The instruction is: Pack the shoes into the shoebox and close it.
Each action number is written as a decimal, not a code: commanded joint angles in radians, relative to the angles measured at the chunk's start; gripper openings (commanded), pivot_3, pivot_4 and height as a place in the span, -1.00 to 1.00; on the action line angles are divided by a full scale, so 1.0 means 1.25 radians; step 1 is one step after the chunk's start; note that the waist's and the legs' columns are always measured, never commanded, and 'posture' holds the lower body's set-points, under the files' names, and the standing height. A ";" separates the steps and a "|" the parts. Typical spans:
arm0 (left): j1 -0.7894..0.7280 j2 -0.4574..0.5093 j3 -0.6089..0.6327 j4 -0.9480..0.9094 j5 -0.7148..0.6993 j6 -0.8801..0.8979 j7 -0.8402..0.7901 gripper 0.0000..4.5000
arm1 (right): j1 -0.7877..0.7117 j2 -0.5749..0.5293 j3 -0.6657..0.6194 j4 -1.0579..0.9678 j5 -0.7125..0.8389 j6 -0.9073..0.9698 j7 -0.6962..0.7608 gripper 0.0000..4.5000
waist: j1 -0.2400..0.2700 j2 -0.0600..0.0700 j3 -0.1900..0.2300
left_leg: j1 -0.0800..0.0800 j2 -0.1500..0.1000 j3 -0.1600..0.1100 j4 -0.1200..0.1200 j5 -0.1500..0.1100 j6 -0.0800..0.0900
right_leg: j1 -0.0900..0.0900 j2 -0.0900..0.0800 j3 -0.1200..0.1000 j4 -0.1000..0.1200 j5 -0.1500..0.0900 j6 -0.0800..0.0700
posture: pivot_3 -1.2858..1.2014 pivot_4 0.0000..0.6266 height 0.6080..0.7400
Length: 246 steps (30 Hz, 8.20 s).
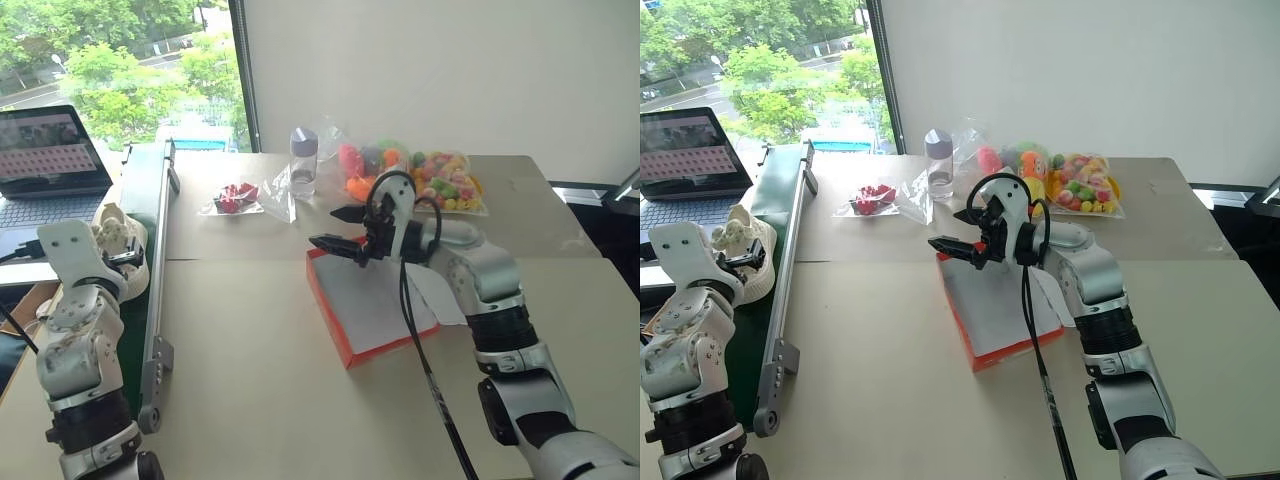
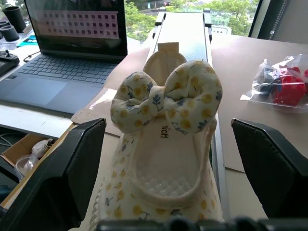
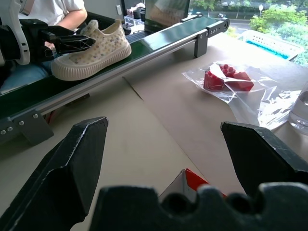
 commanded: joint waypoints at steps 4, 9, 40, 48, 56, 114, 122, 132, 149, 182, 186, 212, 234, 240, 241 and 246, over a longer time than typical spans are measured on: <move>-0.027 -0.037 0.059 -0.035 -0.067 0.063 0.038 0.75 | -0.003 -0.010 0.000 -0.025 0.000 -0.001 -0.001 1.00 | 0.000 0.000 0.000 | 0.000 0.000 0.000 0.000 0.000 0.000 | 0.000 0.000 0.000 0.000 0.000 0.000 | 0.03 -0.52 1.00; -0.016 -0.037 0.058 -0.053 -0.077 0.061 0.040 0.04 | -0.013 -0.009 0.004 -0.007 -0.009 -0.013 0.001 1.00 | 0.004 0.000 0.000 | 0.000 0.000 -0.001 0.000 0.000 -0.001 | 0.000 0.000 0.000 0.001 0.000 0.001 | 0.03 -0.52 1.00; -0.451 -0.209 -0.276 -0.098 -0.234 0.058 -0.005 -0.59 | -0.235 0.184 -0.456 0.082 0.438 0.316 -0.484 1.00 | -0.003 -0.003 0.002 | -0.004 0.000 -0.002 0.000 0.004 0.007 | -0.002 0.001 0.000 0.000 0.001 0.001 | 0.03 -0.52 1.00; -0.457 -0.246 -0.291 -0.071 -0.226 0.041 0.007 -0.59 | -0.199 0.167 -0.413 0.047 0.430 0.317 -0.508 1.00 | -0.002 -0.003 0.002 | -0.004 -0.001 -0.002 0.000 0.004 0.008 | -0.001 0.001 0.001 -0.001 0.000 0.002 | 0.03 -0.52 1.00; -0.446 -0.277 -0.300 -0.076 -0.231 0.042 0.015 -0.59 | -0.206 0.164 -0.410 0.055 0.433 0.303 -0.505 1.00 | -0.003 -0.003 0.002 | -0.005 -0.001 -0.002 0.000 0.004 0.008 | -0.001 0.001 0.001 -0.001 0.001 0.002 | 0.03 -0.52 1.00; -0.275 0.046 -0.317 -0.127 -0.324 0.162 -0.236 0.59 | -0.128 -0.249 0.060 0.035 0.159 0.391 -0.076 -0.68 | 0.000 0.000 0.004 | -0.005 -0.002 -0.001 0.001 0.004 0.009 | -0.002 0.001 0.002 -0.001 -0.002 0.006 | 0.03 -0.52 1.00; -0.274 0.030 -0.311 -0.136 -0.323 0.164 -0.216 0.59 | -0.126 -0.278 0.148 0.086 0.021 0.306 -0.030 -0.68 | 0.001 -0.001 0.004 | -0.005 -0.002 -0.001 0.002 0.004 0.009 | -0.002 0.001 0.002 0.000 -0.003 0.007 | 0.03 -0.52 1.00; -0.272 0.018 -0.300 -0.166 -0.329 0.180 -0.187 0.59 | -0.148 -0.240 0.196 0.252 -0.124 0.170 -0.006 -0.68 | 0.000 -0.001 0.004 | -0.005 -0.002 -0.001 0.002 0.004 0.009 | -0.002 0.001 0.002 0.000 -0.001 0.005 | 0.03 -0.52 1.00; -0.271 0.020 -0.297 -0.197 -0.342 0.202 -0.156 0.59 | -0.163 -0.128 0.209 0.356 -0.283 0.011 0.005 0.32 | 0.001 -0.001 0.004 | 0.005 -0.002 -0.002 0.003 0.004 0.008 | 0.007 0.001 0.002 0.000 -0.003 0.008 | 0.03 -0.52 1.00; -0.019 -0.018 -0.057 -0.338 -0.098 0.209 0.119 0.97 | -0.145 0.028 0.034 0.040 0.020 0.044 0.175 1.00 | 0.000 0.000 0.004 | 0.003 -0.001 -0.001 0.001 0.001 0.002 | 0.004 0.000 0.001 0.000 0.000 0.002 | 0.03 -0.52 1.00; 0.035 -0.042 -0.027 -0.329 -0.073 0.166 0.126 0.97 | -0.126 0.044 0.050 0.051 0.023 0.011 0.183 1.00 | 0.001 0.000 0.004 | 0.003 -0.001 -0.001 0.001 0.001 0.002 | 0.004 0.000 0.001 0.000 0.000 0.002 | 0.03 -0.52 1.00; 0.037 0.009 -0.090 0.053 -0.009 -0.114 -0.001 0.97 | -0.062 0.001 0.055 -0.065 0.026 0.064 0.111 1.00 | 0.001 -0.001 0.004 | -0.002 0.000 -0.002 0.001 0.001 0.001 | -0.002 -0.001 -0.002 0.001 0.000 0.000 | 0.03 -0.52 1.00; 0.043 -0.025 -0.048 0.032 -0.035 -0.094 0.036 -0.13 | -0.085 -0.012 0.072 -0.035 -0.001 0.048 0.099 1.00 | 0.006 0.000 0.004 | -0.002 0.000 -0.002 0.001 0.003 -0.001 | -0.001 -0.001 -0.004 0.001 0.000 0.000 | 0.03 -0.52 1.00; 0.017 -0.002 -0.074 0.014 -0.008 -0.136 0.035 -0.13 | -0.089 -0.009 0.072 -0.023 -0.009 0.037 0.087 1.00 | 0.007 -0.001 0.004 | -0.003 0.001 -0.003 0.001 0.005 -0.002 | -0.001 -0.001 -0.006 0.001 0.000 -0.001 | 0.03 -0.52 1.00; 0.013 -0.002 -0.073 0.014 -0.007 -0.136 0.038 -0.13 | -0.090 -0.009 0.073 -0.022 -0.010 0.036 0.087 1.00 | 0.007 -0.001 0.004 | -0.003 0.001 -0.003 0.001 0.005 -0.002 | -0.001 -0.001 -0.006 0.001 0.000 -0.001 | 0.03 -0.52 1.00; 0.011 -0.002 -0.074 0.025 -0.002 -0.116 0.040 -0.13 | -0.091 -0.008 0.073 -0.018 -0.012 0.034 0.087 1.00 | 0.003 -0.001 0.004 | -0.004 0.001 -0.003 0.001 0.004 -0.001 | -0.001 -0.001 -0.006 0.000 0.004 -0.002 | 0.03 -0.52 1.00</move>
